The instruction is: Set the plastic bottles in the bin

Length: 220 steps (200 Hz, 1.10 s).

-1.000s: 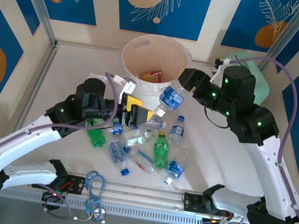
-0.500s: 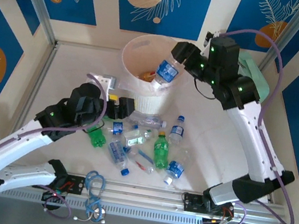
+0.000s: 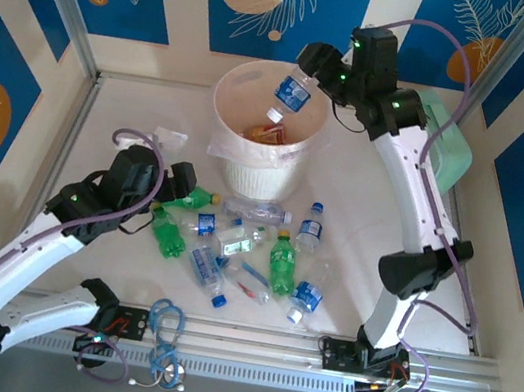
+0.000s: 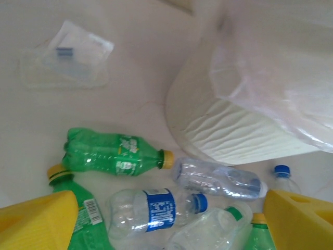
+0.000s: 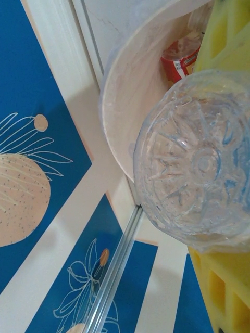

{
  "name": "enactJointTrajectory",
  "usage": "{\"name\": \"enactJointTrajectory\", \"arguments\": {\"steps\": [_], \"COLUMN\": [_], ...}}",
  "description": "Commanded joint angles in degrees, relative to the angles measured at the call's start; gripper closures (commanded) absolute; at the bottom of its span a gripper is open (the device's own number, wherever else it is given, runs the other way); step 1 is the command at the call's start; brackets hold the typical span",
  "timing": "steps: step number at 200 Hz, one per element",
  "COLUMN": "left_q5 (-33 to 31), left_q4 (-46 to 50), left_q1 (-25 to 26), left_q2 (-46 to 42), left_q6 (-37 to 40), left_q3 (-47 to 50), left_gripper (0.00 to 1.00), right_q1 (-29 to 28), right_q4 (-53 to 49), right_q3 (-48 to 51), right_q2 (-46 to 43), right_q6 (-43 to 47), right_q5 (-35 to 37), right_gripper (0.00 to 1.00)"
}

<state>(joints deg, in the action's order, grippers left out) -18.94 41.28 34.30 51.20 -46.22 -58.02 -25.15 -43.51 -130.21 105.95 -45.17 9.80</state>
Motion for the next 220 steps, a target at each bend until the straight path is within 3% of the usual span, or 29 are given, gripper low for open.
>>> {"name": "enactJointTrajectory", "arguments": {"steps": [1, 28, 79, 97, 127, 157, 220], "left_q5": [4.81, 7.16, 7.93, 8.7, 10.47, 13.09, 13.96], "left_q4": [3.72, 5.12, 7.29, 8.08, 6.13, 1.52, -5.96], "left_q1": [-3.28, -7.72, -9.79, -9.74, -9.87, -10.66, -11.39], "left_q2": [0.25, -0.04, 0.19, 1.34, 2.13, 4.21, 12.08], "left_q6": [-4.12, -6.96, -10.32, -11.04, -13.39, -15.74, -17.64], "left_q3": [2.97, 5.78, 9.05, 10.47, 14.69, 18.28, 20.57], "left_gripper": [0.08, 0.08, 0.14, 0.18, 0.2, 0.21, 0.23], "right_q1": [-0.49, -1.11, -4.25, -6.33, -11.06, -16.25, -25.39], "right_q4": [-4.74, -8.26, -10.5, -8.71, 0.52, 1.85, -1.35], "right_q3": [-5.9, -10.19, -8.95, -2.06, 17.73, 30.39, 46.63], "right_q2": [3.36, 6.51, 1.61, -4.35, -19.19, -30.09, -40.46], "right_q6": [2.18, 3.13, 6.43, 6.92, 5.9, 5.64, 1.69], "right_q5": [-1.34, -0.72, 3.53, 5.48, 7.05, 9.24, 11.97], "right_gripper": [0.27, 0.11, 0.1, 0.11, 0.1, 0.1, 0.1]}}
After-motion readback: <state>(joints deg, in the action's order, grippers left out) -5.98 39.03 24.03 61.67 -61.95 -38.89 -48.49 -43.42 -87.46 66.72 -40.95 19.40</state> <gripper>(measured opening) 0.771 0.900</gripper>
